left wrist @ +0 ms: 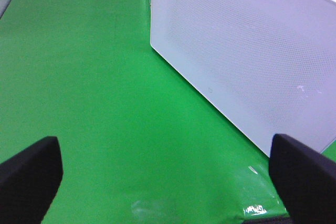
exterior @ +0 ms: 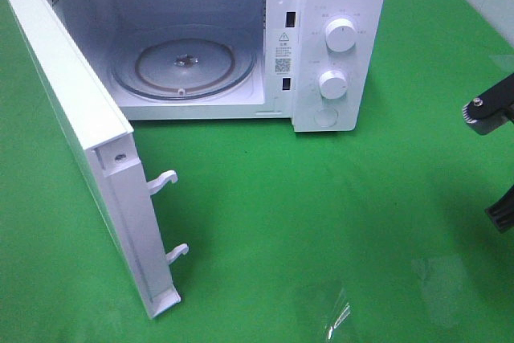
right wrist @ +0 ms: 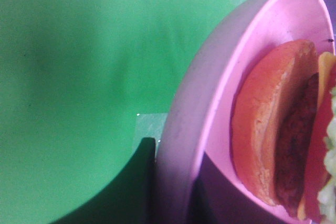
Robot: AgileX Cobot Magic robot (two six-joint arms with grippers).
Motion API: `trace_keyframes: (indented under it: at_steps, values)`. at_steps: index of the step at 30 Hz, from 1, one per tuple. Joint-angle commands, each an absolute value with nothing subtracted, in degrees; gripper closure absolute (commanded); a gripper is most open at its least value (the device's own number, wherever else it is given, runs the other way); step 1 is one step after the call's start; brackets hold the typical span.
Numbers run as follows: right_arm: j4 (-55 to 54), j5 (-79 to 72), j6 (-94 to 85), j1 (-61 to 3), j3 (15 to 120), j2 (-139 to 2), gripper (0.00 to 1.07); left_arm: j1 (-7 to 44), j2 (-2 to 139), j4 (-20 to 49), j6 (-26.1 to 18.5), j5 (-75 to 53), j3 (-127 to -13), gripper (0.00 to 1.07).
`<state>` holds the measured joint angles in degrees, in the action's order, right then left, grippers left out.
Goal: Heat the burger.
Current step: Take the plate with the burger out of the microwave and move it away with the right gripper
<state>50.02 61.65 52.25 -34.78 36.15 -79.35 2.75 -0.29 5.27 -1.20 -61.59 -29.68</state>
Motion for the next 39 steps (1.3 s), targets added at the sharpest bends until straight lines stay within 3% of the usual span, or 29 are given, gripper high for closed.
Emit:
trace_keyframes:
  at_steps: [1, 9, 39]
  values:
    - [54.1, 62.1, 53.0, -33.8, 36.6, -79.9, 1.07, 2.6, -1.2, 5.3, -1.4, -61.4, -29.6, 0.06]
    - [54.1, 58.4, 54.0, -30.8, 36.6, -84.5, 1.07, 2.6, -1.2, 5.3, -1.4, -61.4, -29.6, 0.06]
    - [57.1, 49.5, 63.9, -30.7, 36.6, -98.8, 1.05, 2.6, -1.2, 5.3, -1.4, -61.4, -29.6, 0.06]
